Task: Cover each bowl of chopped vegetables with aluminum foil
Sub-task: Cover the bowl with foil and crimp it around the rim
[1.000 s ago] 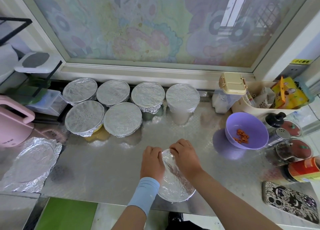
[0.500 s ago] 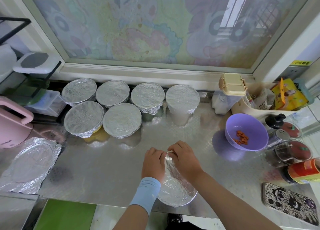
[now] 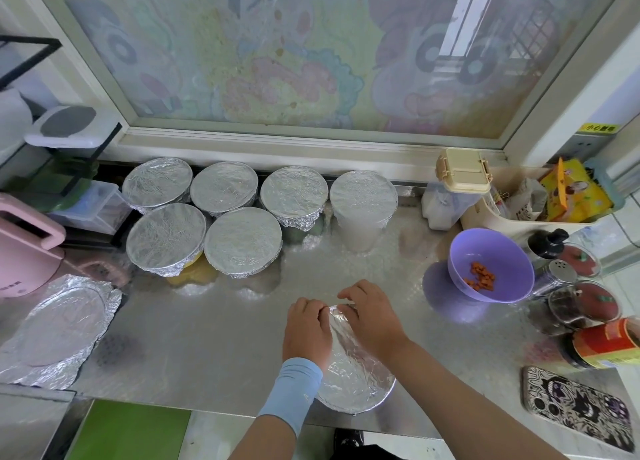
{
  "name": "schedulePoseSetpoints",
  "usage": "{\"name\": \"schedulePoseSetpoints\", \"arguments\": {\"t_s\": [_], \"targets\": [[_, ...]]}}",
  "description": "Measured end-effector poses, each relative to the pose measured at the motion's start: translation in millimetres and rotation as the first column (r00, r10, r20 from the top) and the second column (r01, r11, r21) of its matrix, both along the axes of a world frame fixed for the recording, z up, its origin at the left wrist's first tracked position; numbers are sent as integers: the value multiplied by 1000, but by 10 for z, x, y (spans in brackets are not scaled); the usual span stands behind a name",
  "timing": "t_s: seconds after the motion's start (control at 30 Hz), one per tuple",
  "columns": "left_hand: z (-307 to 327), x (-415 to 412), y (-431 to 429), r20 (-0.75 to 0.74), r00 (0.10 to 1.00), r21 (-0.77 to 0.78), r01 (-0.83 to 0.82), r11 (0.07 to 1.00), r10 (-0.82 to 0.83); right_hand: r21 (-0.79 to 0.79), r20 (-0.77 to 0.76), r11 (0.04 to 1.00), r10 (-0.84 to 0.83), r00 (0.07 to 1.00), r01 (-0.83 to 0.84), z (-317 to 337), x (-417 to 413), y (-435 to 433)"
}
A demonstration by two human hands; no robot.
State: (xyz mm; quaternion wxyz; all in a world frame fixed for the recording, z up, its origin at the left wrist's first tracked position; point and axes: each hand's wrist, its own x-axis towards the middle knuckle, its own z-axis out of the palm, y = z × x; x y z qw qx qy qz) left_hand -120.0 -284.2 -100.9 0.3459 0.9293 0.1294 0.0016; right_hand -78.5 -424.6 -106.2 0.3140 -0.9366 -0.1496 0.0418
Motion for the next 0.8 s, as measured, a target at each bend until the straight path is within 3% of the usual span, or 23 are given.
{"name": "schedulePoseSetpoints", "arguments": {"t_s": [0.2, 0.33, 0.5, 0.6, 0.7, 0.8], "targets": [[39, 75, -49, 32, 994, -51, 105, 993, -104, 70, -1, 990, -122, 993, 122, -66, -62, -46], [-42, 103, -18, 29, 996, -98, 86, 991, -83, 100, -43, 987, -122, 992, 126, -68, -39, -65], [-34, 84, -48, -12, 999, -45, 53, 998, -53, 98, -28, 993, -61, 998, 63, -35, -5, -75], [-44, 26, -57, -38, 999, -10, 17, 1000, -17, -4, -43, 1000, 7, 999, -7, 21, 22, -56], [-24, 2, -68, -22, 1000, 15, 1, 1000, -1, 19, -30, 999, -50, 998, 51, 24, -28, -24], [23, 35, -77, 3, 996, -12, 87, 996, -87, 90, -26, 989, -114, 993, 116, -4, -59, -24]]}}
